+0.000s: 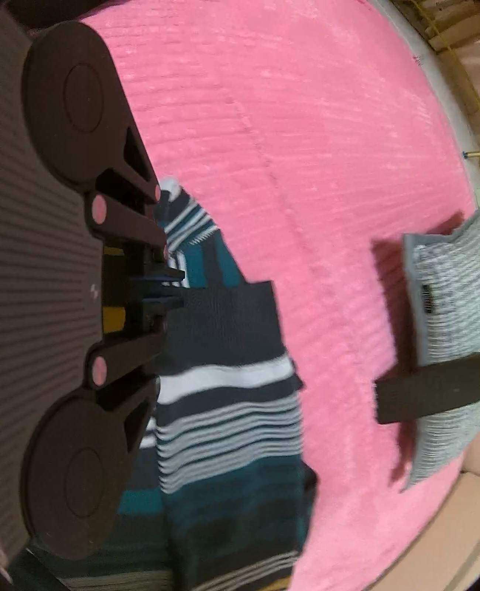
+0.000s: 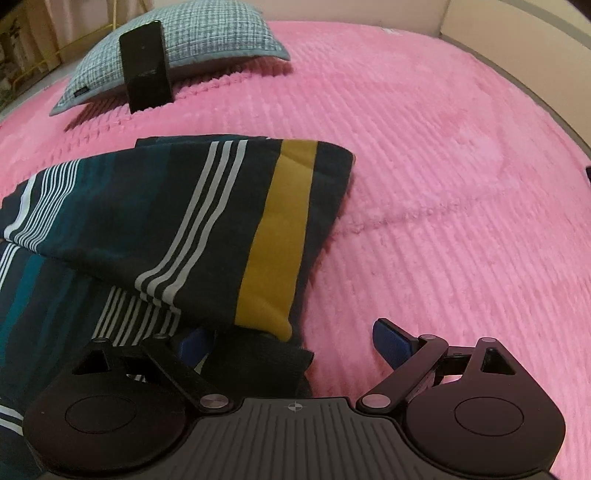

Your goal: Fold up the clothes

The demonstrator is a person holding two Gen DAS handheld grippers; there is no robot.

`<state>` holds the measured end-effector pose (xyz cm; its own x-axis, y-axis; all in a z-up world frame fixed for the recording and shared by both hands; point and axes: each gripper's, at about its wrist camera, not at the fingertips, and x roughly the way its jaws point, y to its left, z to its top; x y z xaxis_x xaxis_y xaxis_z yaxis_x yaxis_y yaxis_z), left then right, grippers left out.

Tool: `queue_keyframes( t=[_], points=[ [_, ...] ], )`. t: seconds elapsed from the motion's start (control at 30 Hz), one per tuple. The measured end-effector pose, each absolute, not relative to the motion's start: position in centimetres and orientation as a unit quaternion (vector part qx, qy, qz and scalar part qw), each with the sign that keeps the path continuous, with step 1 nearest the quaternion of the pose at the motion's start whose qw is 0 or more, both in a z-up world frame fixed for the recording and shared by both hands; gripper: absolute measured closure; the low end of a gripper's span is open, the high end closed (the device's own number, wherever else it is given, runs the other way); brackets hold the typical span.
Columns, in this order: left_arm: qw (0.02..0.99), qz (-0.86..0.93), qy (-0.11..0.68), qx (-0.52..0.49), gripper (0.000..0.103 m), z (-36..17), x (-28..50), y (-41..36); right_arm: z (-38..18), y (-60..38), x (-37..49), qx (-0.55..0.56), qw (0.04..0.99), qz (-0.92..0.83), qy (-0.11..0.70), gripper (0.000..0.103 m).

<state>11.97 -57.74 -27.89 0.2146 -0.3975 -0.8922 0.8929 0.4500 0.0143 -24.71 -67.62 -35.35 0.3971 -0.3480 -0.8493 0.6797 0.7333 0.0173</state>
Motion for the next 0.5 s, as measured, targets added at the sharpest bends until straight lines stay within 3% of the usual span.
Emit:
queue_keyframes(
  t=[0.27, 0.5],
  points=[
    [0.736, -0.447, 0.397, 0.318, 0.09, -25.3, 9.1, -54.0, -33.2, -64.0, -27.1, 0.178, 0.82, -0.317, 0.441, 0.012],
    [0.654, -0.518, 0.419, 0.359, 0.08, -26.8, 0.0, -47.0, -36.5, -58.4, -31.9, 0.195, 0.775, -0.304, 0.518, 0.012]
  ],
)
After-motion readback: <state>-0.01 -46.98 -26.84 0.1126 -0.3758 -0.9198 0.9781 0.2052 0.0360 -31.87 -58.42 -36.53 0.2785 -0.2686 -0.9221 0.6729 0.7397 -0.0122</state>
